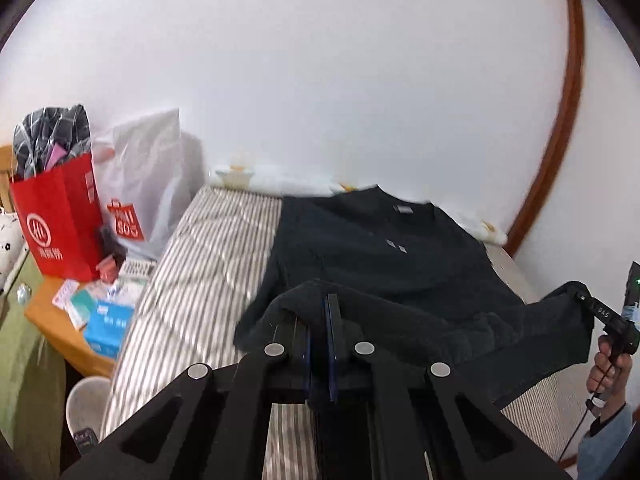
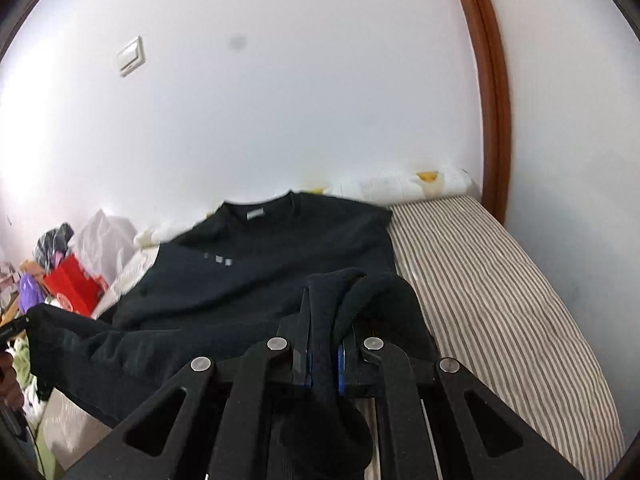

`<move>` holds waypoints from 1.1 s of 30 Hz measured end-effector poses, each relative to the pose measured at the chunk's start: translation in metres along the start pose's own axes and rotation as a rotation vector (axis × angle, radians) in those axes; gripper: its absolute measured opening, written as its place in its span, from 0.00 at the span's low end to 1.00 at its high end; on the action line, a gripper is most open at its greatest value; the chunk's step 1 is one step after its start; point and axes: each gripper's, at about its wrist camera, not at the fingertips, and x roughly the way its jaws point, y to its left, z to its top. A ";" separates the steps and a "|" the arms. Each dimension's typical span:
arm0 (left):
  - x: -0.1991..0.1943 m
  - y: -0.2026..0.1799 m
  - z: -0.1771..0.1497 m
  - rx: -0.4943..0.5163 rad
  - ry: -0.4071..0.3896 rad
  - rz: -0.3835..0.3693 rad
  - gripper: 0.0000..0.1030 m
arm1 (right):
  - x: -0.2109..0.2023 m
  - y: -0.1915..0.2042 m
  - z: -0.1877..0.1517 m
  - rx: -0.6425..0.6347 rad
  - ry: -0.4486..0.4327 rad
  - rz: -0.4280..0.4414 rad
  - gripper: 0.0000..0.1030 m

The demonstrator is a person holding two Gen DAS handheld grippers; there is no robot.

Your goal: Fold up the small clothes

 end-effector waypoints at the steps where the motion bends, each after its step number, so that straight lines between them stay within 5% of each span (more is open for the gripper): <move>1: 0.010 -0.001 0.009 -0.008 0.003 0.014 0.06 | 0.009 0.002 0.008 0.000 -0.002 0.001 0.08; 10: 0.095 -0.011 0.048 0.012 0.037 0.090 0.06 | 0.096 -0.003 0.044 0.073 0.055 -0.018 0.08; 19: 0.178 -0.010 0.048 0.037 0.120 0.161 0.06 | 0.164 -0.019 0.032 0.064 0.163 -0.073 0.08; 29: 0.202 -0.013 0.043 0.082 0.154 0.199 0.08 | 0.192 -0.021 0.014 -0.002 0.232 -0.130 0.08; 33: 0.193 -0.011 0.045 0.085 0.176 0.172 0.12 | 0.175 -0.015 0.017 -0.041 0.249 -0.131 0.21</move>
